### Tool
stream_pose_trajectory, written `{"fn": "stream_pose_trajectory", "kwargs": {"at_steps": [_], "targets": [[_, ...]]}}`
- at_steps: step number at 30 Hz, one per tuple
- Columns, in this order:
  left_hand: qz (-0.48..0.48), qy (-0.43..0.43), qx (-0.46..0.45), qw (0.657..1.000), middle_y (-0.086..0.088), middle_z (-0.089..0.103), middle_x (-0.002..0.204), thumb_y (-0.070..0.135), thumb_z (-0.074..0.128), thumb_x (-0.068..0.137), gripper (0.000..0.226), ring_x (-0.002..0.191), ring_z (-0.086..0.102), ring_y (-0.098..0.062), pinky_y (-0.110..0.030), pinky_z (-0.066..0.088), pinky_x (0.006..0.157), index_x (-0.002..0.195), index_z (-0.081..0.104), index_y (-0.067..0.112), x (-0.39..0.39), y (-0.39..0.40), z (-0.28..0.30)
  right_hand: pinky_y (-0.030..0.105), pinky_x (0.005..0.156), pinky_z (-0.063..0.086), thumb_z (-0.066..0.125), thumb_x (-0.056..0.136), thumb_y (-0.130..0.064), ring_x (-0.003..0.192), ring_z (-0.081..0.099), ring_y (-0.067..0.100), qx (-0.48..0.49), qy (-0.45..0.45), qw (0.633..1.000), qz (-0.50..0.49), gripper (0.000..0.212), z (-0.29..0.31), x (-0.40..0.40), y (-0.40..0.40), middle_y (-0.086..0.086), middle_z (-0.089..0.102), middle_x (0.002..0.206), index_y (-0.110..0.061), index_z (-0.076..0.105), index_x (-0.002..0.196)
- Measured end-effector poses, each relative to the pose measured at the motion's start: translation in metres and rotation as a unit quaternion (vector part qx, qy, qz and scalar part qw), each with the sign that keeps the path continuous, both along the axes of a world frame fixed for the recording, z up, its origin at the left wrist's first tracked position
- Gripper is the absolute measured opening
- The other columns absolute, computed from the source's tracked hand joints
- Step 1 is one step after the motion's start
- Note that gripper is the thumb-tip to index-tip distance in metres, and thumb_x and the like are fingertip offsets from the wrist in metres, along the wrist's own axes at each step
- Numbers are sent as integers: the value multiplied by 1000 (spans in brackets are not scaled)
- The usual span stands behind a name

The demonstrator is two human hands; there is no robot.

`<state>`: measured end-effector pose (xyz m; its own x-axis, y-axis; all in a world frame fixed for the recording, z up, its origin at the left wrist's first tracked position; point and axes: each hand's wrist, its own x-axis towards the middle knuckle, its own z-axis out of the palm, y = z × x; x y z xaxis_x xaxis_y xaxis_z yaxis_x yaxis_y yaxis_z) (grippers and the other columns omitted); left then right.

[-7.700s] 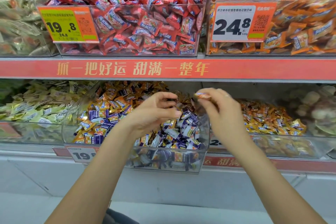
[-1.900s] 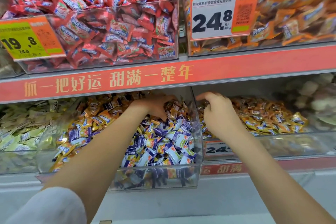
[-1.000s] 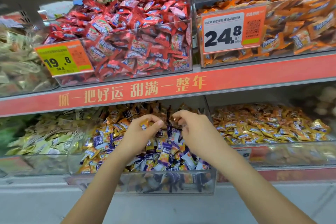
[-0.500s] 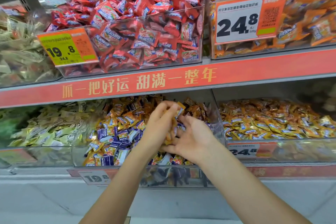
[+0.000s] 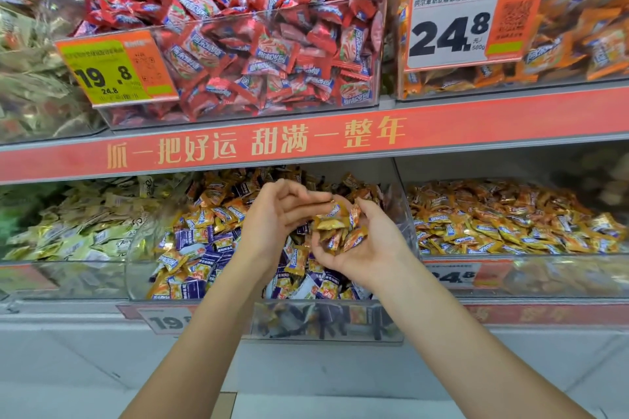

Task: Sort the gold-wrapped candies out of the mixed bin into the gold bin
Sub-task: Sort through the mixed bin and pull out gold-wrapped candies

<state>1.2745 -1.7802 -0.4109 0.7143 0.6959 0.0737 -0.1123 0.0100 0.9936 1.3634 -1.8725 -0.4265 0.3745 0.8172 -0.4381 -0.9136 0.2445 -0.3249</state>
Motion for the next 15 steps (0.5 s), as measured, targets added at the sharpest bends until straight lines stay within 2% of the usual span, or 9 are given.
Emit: {"fn": "stream_pose_trajectory", "kwargs": {"at_steps": [4, 7, 11, 13, 15], "targets": [[42, 15, 6, 999, -8, 73, 96, 16, 37, 95, 27, 93, 67, -24, -41, 50, 90, 78, 56, 11, -10, -1, 6, 31, 64, 43, 50, 98, -25, 81, 49, 23, 6, 3, 1000, -1, 26, 6, 0, -4, 14, 58, 92, -7, 66, 87], [44, 52, 46, 997, -2, 73, 94, 13, 45, 95, 21, 91, 67, -21, -39, 54, 82, 85, 63, 9, -14, -13, 7, 29, 61, 40, 51, 98, -26, 75, 47, 21, 11, -6, 1000, 13, 26, 14, -1, -10, 15, 56, 91, -6, 63, 87], [63, 56, 77, 993, 6, 71, 91, 14, 48, 96, 18, 90, 67, -18, -45, 54, 85, 89, 65, 11, -17, -35, 5, 28, 55, 43, 51, 97, -28, 79, 48, 21, 22, 6, 1000, 16, 26, 32, 0, -27, 15, 56, 94, -6, 62, 88], [65, 41, 89, 993, 4, 69, 93, 16, 48, 96, 17, 90, 66, -18, -44, 53, 84, 90, 64, 13, -15, -43, 7, 28, 51, 45, 52, 96, -28, 86, 47, 21, 23, 39, 999, 1, 27, 36, 3, -39, 15, 57, 97, -5, 64, 88], [54, 31, 109, 992, 4, 69, 92, 18, 49, 96, 16, 88, 64, -16, -40, 53, 81, 90, 63, 13, -11, -50, 10, 28, 47, 47, 54, 94, -25, 87, 48, 22, 23, 74, 997, -24, 29, 39, 6, -54, 18, 61, 92, -3, 67, 81]]}}
